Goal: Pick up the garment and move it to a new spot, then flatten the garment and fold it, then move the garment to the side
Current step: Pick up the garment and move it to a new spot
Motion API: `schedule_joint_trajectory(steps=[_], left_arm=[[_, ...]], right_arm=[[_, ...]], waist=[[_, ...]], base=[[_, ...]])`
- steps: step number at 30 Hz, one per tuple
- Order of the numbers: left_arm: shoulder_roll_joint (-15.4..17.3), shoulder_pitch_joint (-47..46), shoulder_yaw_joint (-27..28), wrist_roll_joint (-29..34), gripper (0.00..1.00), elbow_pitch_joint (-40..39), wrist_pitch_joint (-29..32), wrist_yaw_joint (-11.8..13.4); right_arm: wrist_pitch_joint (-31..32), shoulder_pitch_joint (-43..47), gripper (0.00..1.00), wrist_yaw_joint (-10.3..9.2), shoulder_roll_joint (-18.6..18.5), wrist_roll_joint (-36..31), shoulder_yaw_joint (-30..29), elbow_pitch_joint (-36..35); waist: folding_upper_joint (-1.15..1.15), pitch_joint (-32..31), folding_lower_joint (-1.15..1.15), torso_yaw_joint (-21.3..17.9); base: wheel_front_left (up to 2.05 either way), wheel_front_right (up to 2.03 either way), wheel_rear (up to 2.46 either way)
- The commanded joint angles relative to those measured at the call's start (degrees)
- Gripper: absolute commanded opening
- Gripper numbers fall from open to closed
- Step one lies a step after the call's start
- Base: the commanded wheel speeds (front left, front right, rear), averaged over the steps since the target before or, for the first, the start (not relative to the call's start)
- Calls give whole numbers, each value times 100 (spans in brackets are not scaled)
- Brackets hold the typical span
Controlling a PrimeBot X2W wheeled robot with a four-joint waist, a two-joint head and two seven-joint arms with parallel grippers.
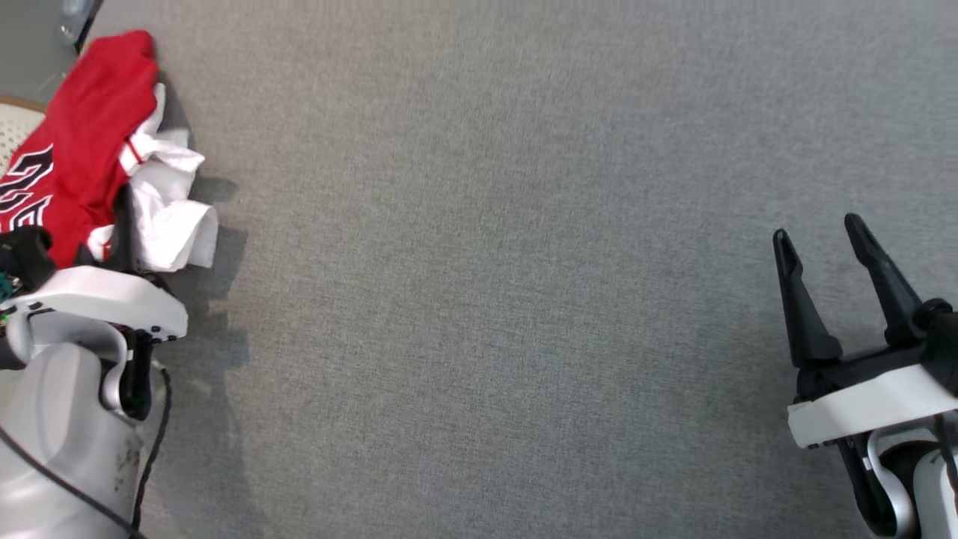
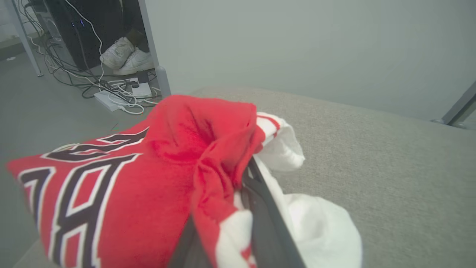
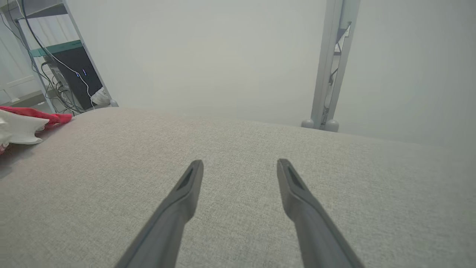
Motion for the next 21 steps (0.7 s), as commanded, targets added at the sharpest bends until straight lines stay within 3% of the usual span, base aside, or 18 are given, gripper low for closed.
schedule_joint_trajectory(steps=[1, 7, 15, 21], left_arm=[[83, 89, 46, 59, 0, -128, -40, 53], [175, 1004, 82, 259, 0, -1570, -20, 385], [123, 2632, 54, 315, 0, -3659, 571, 969], [45, 3535, -107, 326, 0, -4679, 986, 1194]], right_arm=[[-62, 49, 100, -1, 21, 40, -6, 12], [-264, 291, 100, -1, 118, 87, 6, 310], [-457, 646, 100, -1, 247, 200, -69, 524], [-472, 941, 100, -1, 328, 279, -134, 568]], waist=[[0, -262, 0, -92], [0, -892, 0, -321], [0, -1550, 0, -681], [0, -1926, 0, -893]], base=[[0, 0, 0], [0, 0, 0], [0, 0, 0], [0, 0, 0]])
